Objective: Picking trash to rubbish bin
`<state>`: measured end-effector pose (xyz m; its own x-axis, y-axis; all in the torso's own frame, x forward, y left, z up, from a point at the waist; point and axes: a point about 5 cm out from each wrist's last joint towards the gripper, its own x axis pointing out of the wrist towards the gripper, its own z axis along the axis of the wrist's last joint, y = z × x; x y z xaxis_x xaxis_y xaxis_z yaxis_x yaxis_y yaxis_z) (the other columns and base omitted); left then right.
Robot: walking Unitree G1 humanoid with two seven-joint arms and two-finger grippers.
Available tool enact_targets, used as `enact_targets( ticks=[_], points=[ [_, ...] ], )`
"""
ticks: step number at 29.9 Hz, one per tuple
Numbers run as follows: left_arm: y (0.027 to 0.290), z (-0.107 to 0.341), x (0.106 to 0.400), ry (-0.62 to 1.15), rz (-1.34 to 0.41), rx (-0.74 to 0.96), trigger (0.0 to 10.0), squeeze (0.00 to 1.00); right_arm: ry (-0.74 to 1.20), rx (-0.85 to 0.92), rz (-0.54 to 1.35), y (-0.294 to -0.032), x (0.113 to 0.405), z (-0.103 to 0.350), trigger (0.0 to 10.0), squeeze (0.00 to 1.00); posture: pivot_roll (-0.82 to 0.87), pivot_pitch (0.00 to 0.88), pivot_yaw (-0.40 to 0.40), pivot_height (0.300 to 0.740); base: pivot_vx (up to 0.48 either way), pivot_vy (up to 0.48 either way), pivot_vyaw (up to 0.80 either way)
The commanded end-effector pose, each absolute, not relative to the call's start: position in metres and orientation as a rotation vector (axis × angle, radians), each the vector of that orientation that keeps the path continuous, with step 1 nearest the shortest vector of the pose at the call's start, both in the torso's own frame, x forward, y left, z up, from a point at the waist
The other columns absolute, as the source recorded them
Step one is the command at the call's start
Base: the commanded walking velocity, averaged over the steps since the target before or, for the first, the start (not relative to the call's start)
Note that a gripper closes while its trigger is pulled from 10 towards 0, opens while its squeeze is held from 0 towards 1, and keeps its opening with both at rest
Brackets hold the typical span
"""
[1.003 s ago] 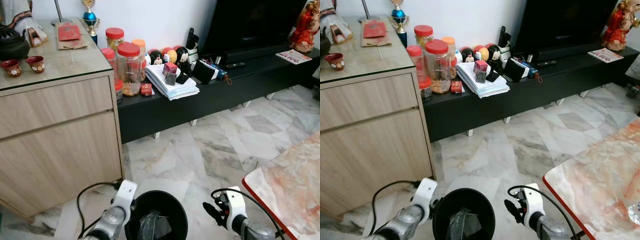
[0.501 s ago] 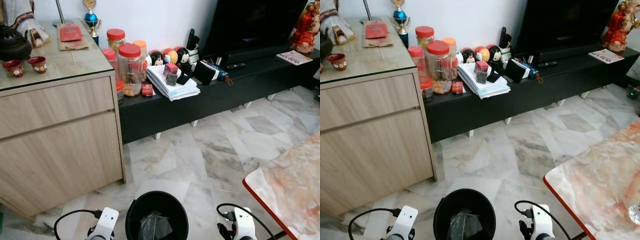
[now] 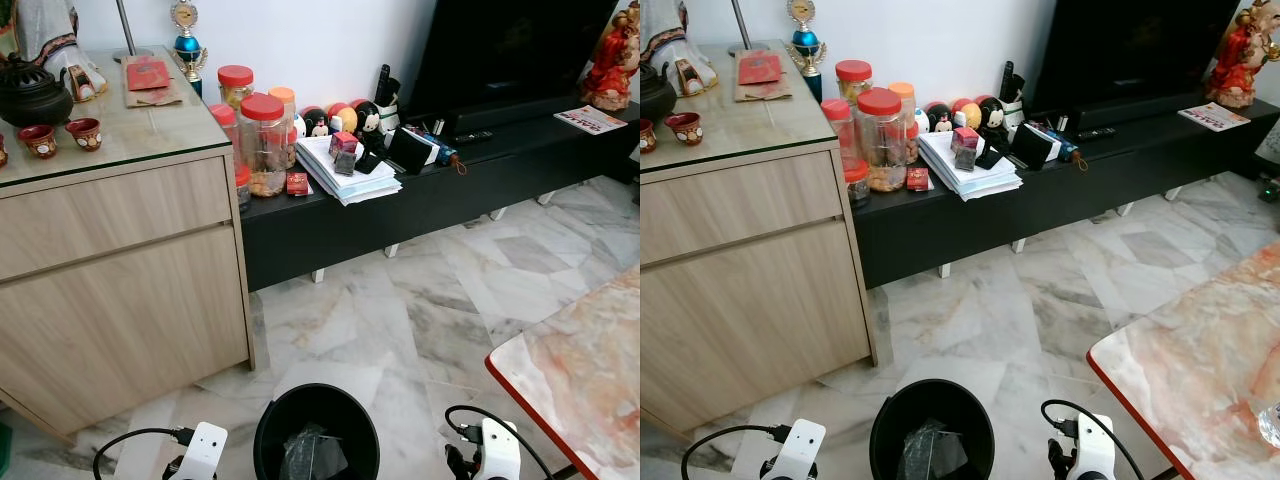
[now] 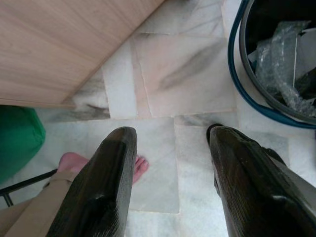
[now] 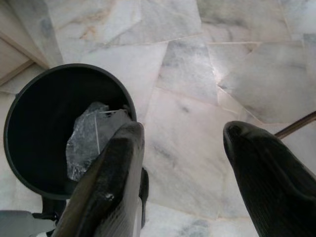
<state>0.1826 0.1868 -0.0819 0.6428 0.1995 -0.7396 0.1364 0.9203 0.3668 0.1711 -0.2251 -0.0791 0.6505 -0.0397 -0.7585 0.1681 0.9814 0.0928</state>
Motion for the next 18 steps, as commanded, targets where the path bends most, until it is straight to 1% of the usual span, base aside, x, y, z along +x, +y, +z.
enact_targets(
  ticks=[1,15,18],
  points=[
    [0.1850,-0.0809,0.1850,0.869,0.037,0.398,10.0,0.00,0.848,0.162,-0.136,-0.2282,0.1719,-0.0781,10.0,0.00,0.07,0.000,-0.102,0.740,0.000,0.000,0.00],
    [0.1835,-0.0797,0.1878,0.859,0.025,0.396,10.0,0.00,0.837,0.183,-0.138,-0.2274,0.1698,-0.0788,10.0,0.00,0.06,0.000,-0.097,0.740,0.000,0.000,0.00],
    [0.1836,-0.0792,0.1888,0.857,0.028,0.391,10.0,0.00,0.835,0.184,-0.141,-0.2282,0.1695,-0.0787,10.0,0.00,0.06,0.000,-0.097,0.740,-0.255,0.000,0.00]
  ],
)
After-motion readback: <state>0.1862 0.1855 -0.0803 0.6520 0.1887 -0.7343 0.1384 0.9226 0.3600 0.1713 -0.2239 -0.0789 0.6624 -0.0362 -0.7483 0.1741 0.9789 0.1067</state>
